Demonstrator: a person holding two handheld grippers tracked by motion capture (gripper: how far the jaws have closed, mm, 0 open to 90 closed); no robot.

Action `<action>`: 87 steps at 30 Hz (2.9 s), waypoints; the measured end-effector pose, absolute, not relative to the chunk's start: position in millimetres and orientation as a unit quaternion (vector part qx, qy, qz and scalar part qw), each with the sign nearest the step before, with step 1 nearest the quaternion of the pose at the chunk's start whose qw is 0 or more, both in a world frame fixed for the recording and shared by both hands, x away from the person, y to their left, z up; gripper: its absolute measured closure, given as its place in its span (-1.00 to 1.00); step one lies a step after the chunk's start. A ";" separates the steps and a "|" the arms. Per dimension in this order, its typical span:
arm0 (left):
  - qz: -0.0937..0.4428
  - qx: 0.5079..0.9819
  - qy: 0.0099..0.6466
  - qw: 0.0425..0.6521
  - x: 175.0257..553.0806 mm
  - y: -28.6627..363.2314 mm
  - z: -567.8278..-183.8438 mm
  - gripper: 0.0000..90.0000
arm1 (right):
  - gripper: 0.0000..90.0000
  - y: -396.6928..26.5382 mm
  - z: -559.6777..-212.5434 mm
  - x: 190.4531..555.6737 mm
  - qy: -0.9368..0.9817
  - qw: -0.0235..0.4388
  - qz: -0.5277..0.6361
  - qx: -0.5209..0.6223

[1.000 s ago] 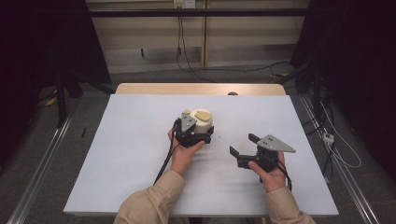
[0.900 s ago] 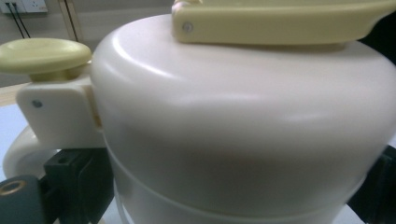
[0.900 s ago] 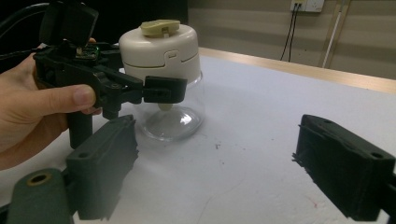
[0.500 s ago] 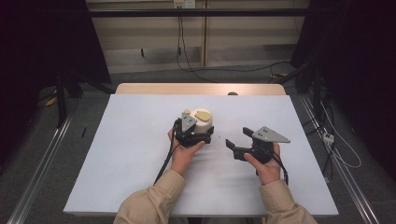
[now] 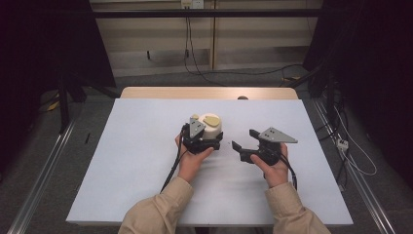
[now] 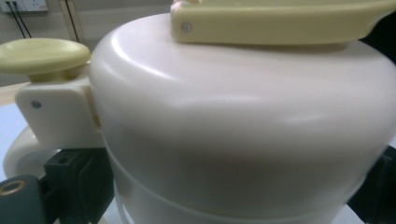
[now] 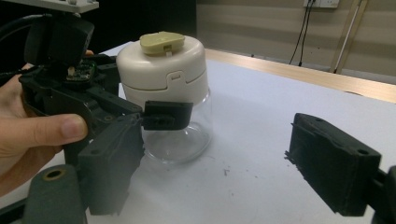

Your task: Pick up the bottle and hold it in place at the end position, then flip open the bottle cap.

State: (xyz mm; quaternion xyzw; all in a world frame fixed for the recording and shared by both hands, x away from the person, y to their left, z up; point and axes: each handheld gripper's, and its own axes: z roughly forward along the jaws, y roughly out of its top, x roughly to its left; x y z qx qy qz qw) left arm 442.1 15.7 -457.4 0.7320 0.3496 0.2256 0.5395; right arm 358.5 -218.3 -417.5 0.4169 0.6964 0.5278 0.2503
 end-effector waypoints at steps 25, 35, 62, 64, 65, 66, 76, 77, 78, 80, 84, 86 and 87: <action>0.225 0.733 0.351 0.538 441.9 15.6 -457.0 -0.89 | -0.41 -204.7 -406.4 376.0 0.706 0.251 0.525 0.404; 0.225 0.733 0.354 0.536 441.6 15.2 -456.7 -0.89 | 0.43 -202.2 -401.6 380.1 0.712 0.240 0.528 0.396; 0.226 0.733 0.354 0.535 441.4 15.2 -457.2 -0.89 | 1.00 -184.8 -396.4 393.5 0.734 0.223 0.513 0.384; 0.226 0.733 0.354 0.535 441.3 15.2 -457.2 -0.89 | 1.00 -184.7 -397.6 394.9 0.735 0.222 0.513 0.385; 0.226 0.733 0.354 0.535 441.3 15.2 -457.2 -0.89 | 1.00 -184.7 -398.5 395.9 0.734 0.221 0.512 0.387; 0.226 0.733 0.354 0.535 441.2 15.2 -457.2 -0.89 | 1.00 -184.8 -399.0 396.5 0.735 0.219 0.513 0.386; 0.227 0.732 0.355 0.535 440.9 14.8 -457.5 -0.89 | 1.00 -179.9 -398.8 400.7 0.737 0.211 0.516 0.382; 0.228 0.732 0.355 0.535 440.9 14.9 -457.4 -0.89 | 1.00 -179.6 -398.4 401.1 0.739 0.214 0.513 0.380; 0.227 0.732 0.355 0.535 440.9 14.9 -457.5 -0.89 | 1.00 -178.9 -397.7 401.9 0.739 0.214 0.514 0.379; 0.227 0.733 0.355 0.534 441.0 14.8 -457.4 -0.89 | 1.00 -178.4 -397.2 403.0 0.738 0.215 0.513 0.381; 0.227 0.733 0.355 0.534 440.9 14.8 -457.4 -0.89 | 1.00 -176.9 -396.5 404.5 0.738 0.213 0.515 0.379; 0.227 0.733 0.355 0.534 440.8 14.8 -457.4 -0.89 | 1.00 -175.6 -395.3 405.0 0.741 0.214 0.513 0.376; 0.227 0.733 0.355 0.534 440.8 14.7 -457.5 -0.89 | 1.00 -175.6 -395.3 405.0 0.741 0.214 0.513 0.376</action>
